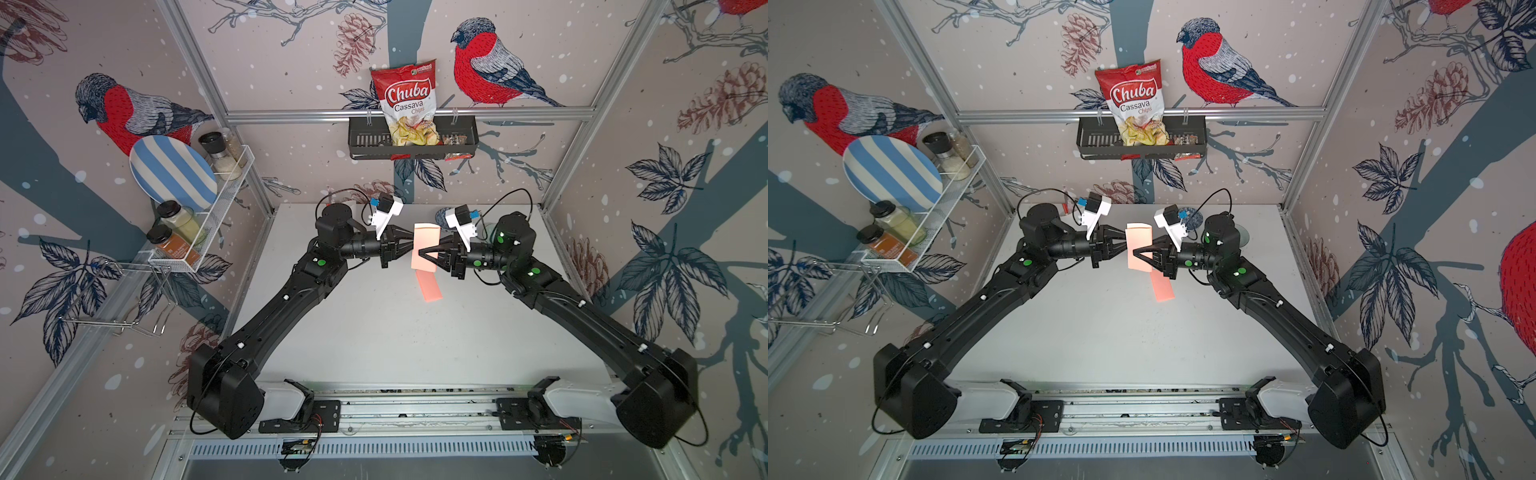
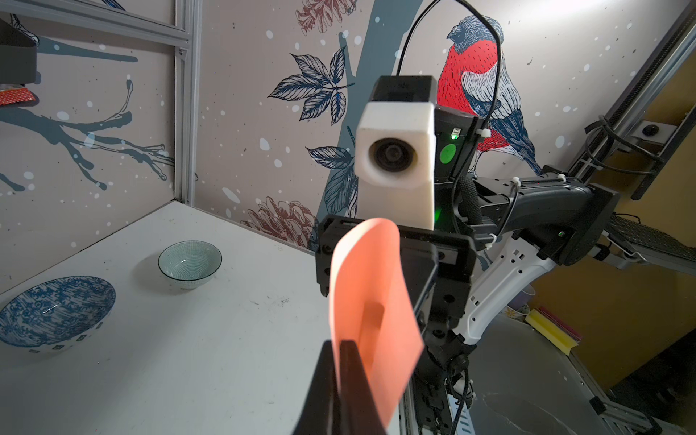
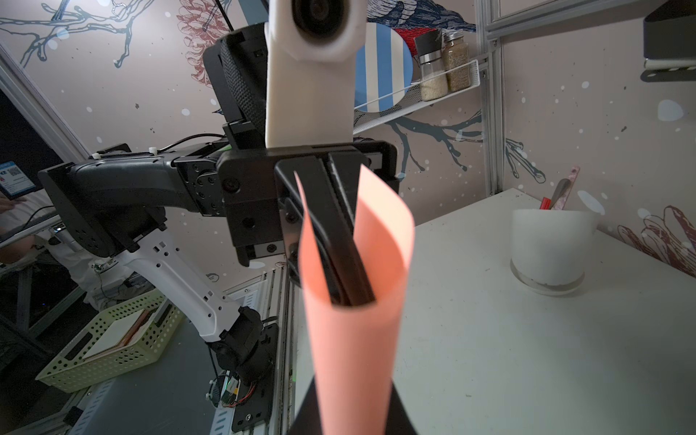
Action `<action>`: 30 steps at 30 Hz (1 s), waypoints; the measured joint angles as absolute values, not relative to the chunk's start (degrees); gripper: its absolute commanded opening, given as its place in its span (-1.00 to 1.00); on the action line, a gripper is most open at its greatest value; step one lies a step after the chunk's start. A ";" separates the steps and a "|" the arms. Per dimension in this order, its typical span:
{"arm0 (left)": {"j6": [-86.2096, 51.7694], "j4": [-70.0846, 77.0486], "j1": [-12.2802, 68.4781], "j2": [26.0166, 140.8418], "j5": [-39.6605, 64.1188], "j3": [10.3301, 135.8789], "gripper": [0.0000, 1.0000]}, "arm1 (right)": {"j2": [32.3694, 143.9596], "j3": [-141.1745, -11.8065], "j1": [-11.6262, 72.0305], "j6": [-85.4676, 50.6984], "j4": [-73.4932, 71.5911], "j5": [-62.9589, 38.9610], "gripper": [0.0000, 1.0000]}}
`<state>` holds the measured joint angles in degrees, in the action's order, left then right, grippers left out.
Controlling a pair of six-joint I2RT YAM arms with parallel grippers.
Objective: Fold the square paper along the opposite sides
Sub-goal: Fold the paper.
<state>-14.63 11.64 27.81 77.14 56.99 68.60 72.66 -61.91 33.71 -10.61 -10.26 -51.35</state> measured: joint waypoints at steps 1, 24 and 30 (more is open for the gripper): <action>-14.63 11.64 27.81 77.14 56.99 68.60 -1.00 | 72.66 -61.91 33.71 -10.61 -10.26 -51.35 -0.64; -15.07 13.39 27.81 77.08 56.97 67.94 -1.00 | 72.44 -61.91 33.82 -10.61 -10.46 -51.35 -0.59; -15.27 13.61 27.81 77.06 56.95 67.57 -1.00 | 72.36 -61.84 33.87 -10.61 -10.66 -51.35 -0.60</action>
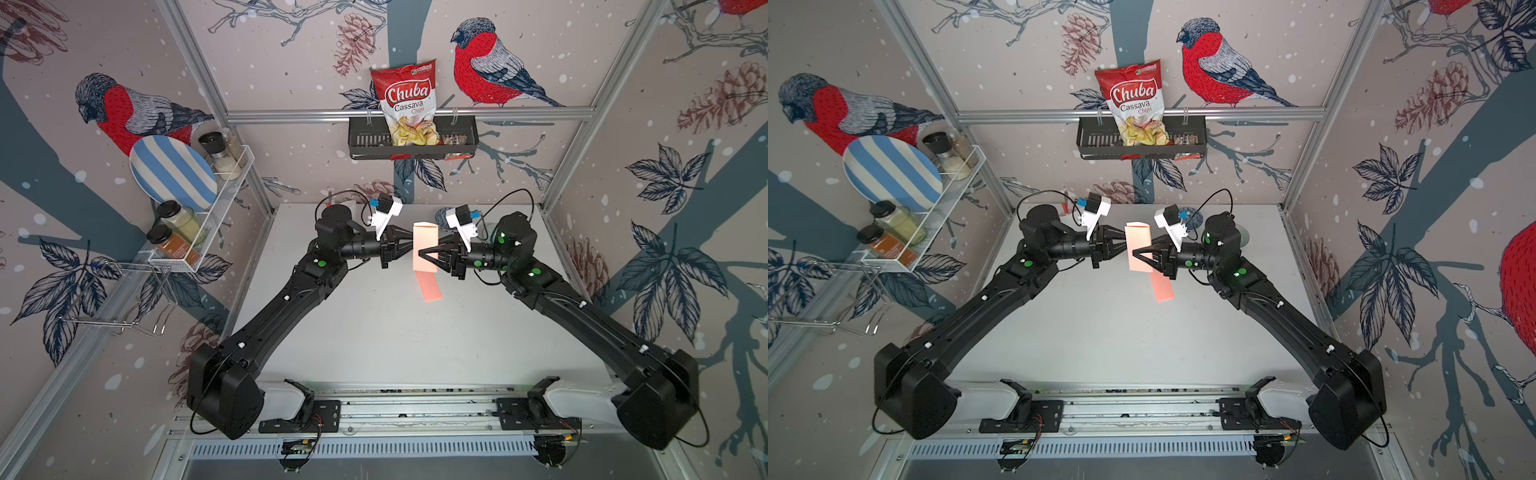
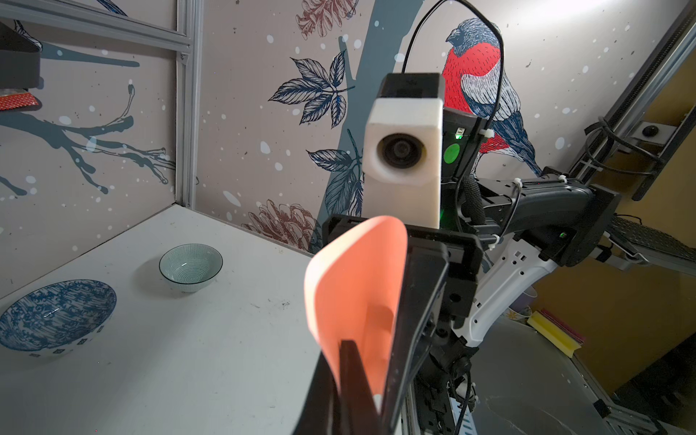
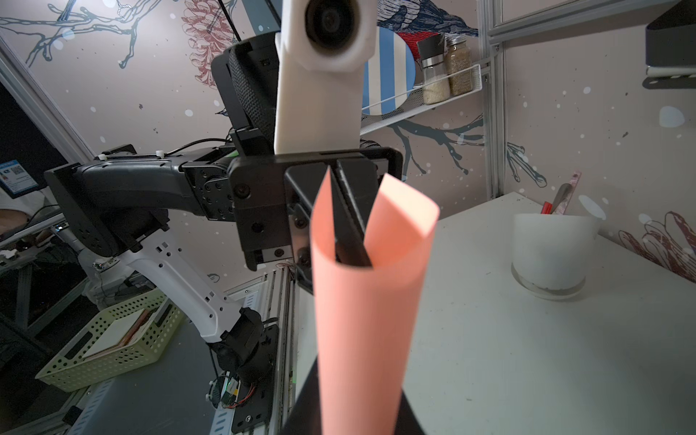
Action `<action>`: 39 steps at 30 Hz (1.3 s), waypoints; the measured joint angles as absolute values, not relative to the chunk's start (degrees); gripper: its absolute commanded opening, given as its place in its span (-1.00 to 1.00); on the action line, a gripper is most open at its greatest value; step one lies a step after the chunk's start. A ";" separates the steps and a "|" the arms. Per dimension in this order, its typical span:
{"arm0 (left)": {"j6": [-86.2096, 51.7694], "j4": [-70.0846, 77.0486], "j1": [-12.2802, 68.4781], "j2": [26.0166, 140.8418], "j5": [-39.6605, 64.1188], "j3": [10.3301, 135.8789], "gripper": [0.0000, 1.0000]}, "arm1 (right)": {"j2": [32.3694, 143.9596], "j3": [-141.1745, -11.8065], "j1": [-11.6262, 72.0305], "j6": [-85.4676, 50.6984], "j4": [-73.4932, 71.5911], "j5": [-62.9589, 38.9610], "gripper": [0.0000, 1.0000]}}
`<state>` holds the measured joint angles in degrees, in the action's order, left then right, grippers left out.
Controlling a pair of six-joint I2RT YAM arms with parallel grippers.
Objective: Fold the square paper along the opposite sides
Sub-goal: Fold the paper.
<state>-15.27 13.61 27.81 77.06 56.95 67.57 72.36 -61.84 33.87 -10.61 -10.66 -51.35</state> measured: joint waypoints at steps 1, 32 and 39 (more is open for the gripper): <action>-15.27 13.76 27.81 77.06 56.95 67.55 -1.00 | 72.36 -61.80 33.87 -10.61 -10.70 -51.35 -0.60; -16.14 14.31 27.81 76.82 56.97 67.42 -1.00 | 72.36 -61.65 34.06 -10.61 -11.55 -51.35 -0.61; -16.14 14.33 27.81 76.79 56.97 67.40 -1.00 | 72.36 -61.58 34.20 -10.61 -11.70 -51.33 -0.61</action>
